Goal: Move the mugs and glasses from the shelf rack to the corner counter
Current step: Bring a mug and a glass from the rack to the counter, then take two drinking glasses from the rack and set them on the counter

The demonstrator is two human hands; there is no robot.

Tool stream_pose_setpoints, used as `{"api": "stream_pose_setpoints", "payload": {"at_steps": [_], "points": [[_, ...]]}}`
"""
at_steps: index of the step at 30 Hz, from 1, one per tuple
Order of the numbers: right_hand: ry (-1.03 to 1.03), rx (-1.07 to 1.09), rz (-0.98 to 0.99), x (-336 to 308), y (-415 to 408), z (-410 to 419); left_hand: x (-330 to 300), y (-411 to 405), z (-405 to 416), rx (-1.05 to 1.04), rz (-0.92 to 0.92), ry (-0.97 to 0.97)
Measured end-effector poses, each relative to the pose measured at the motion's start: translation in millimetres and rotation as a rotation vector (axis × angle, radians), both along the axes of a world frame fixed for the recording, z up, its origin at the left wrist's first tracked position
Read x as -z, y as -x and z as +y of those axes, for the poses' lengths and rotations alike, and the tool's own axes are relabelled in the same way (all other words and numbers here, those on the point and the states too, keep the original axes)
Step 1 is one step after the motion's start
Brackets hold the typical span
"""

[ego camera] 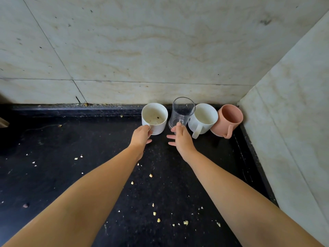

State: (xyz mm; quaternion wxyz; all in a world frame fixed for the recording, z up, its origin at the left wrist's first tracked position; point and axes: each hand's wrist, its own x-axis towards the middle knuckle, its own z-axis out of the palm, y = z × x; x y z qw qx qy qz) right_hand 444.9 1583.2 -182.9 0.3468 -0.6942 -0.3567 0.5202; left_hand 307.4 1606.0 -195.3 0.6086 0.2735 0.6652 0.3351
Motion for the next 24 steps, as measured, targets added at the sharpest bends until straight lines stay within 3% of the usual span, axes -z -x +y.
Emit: {"api": "stream_pose_setpoints", "payload": {"at_steps": [3,8,12,15,18,24], "points": [[0.036,0.003,-0.053,-11.5,-3.1,-4.4,-4.4,9.1,-5.1,0.107,0.106,-0.025],[0.026,-0.028,-0.281,-37.7,-12.0,-23.5,-26.8,33.0,-21.5,0.07,0.192,-0.058],[-0.032,-0.079,-0.541,-74.9,-9.3,-37.0,-54.9,48.4,-39.6,0.273,0.479,-0.187],[-0.104,-0.228,-0.811,-97.0,0.9,-55.3,-77.9,55.2,-56.5,0.485,0.738,-0.359],[-0.186,-0.455,-1.143,-110.6,15.3,-83.1,-99.9,63.4,-80.1,0.533,0.893,-0.496],[-0.219,-0.743,-1.262,-127.3,53.9,-112.3,-121.7,98.6,-126.8,0.552,1.061,-0.588]]}}
